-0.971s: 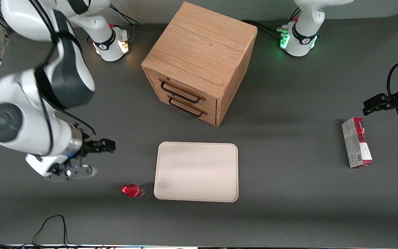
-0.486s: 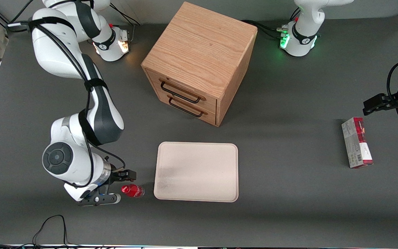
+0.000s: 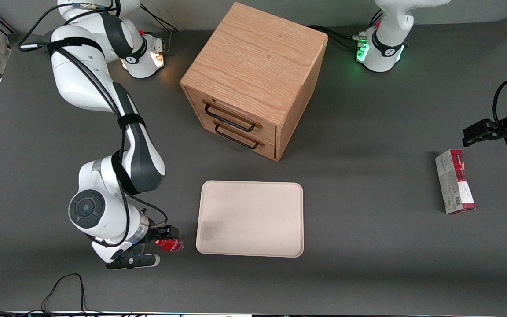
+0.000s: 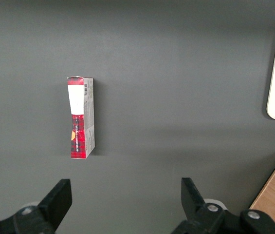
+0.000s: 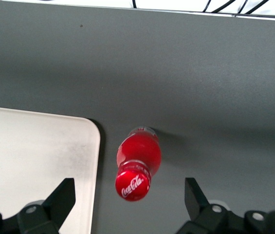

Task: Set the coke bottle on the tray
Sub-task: 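Close the right gripper around the bottle's cap end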

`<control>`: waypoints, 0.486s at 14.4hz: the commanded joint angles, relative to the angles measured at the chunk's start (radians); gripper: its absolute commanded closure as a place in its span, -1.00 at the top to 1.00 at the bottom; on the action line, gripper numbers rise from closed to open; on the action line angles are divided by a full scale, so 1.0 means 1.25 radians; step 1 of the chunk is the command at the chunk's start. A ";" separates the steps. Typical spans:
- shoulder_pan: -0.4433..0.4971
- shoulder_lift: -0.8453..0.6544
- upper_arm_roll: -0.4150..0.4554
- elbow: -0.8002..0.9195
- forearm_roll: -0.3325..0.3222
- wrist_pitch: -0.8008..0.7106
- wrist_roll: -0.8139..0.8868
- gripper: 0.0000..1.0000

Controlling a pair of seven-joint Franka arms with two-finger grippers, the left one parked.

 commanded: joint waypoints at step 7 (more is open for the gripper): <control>-0.002 0.022 0.004 0.037 -0.022 -0.005 0.009 0.88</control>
